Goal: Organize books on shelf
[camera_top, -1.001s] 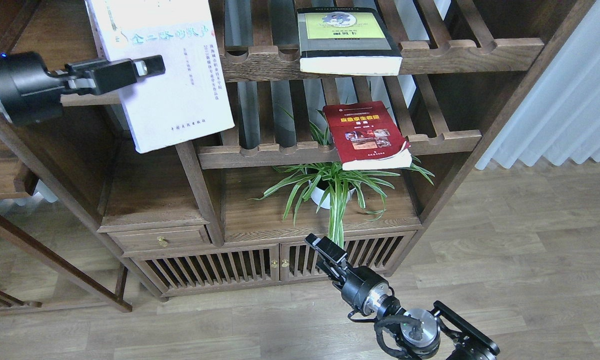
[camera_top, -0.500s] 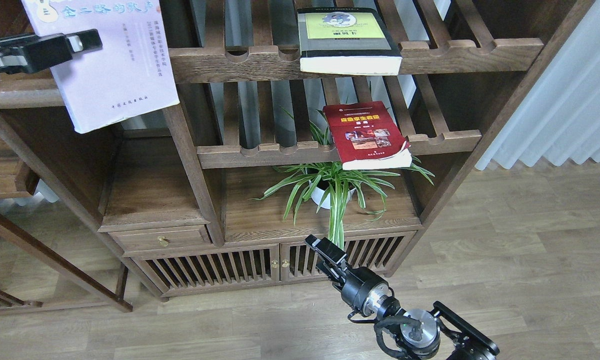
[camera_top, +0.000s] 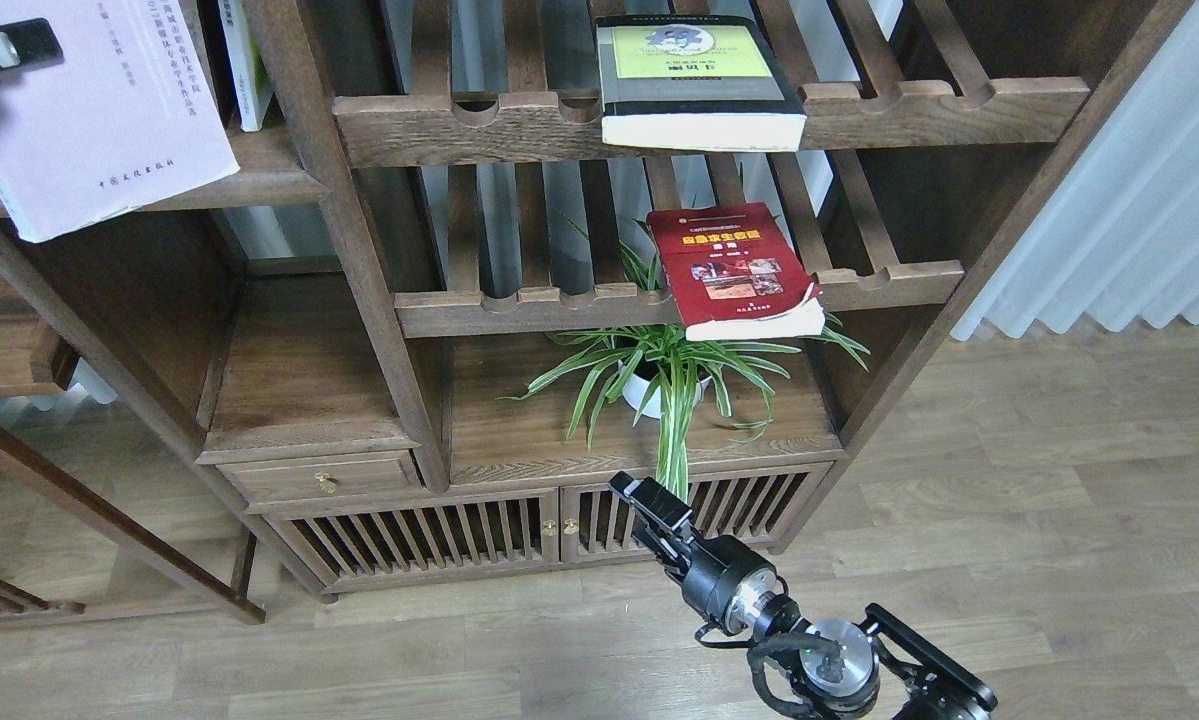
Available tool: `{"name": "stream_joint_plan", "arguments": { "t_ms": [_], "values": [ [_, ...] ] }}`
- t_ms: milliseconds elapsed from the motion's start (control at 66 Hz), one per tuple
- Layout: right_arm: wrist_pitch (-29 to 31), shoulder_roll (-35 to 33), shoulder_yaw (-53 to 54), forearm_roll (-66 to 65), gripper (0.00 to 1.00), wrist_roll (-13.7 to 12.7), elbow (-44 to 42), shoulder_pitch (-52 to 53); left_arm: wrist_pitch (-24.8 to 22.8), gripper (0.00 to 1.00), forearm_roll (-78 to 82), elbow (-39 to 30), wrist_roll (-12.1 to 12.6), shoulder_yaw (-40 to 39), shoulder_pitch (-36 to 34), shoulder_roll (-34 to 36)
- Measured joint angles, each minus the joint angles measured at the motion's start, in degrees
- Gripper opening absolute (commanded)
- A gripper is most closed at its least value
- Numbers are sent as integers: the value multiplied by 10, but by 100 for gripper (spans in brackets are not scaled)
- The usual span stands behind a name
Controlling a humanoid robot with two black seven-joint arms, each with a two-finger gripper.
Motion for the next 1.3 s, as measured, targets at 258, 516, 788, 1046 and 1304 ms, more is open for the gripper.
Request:
{"name": "stream_joint_plan", "arguments": {
  "t_ms": [258,516,788,1046,1304],
  "values": [
    [1,0,-2,0,98,0,0,2,0,6,1,13,-2,4,-1,27],
    [2,0,-8,0,98,0,2,3,0,5,13,57,5,7,0,27],
    [3,0,-11,0,98,0,3,4,0,5,14,66,6,3,-12,25],
    [4,0,-11,0,98,0,3,4,0,5,20,84,7,-5,-13,20],
    [4,0,-11,0,98,0,3,4,0,5,65,163,4,-34,-14,-18]
  ]
}}
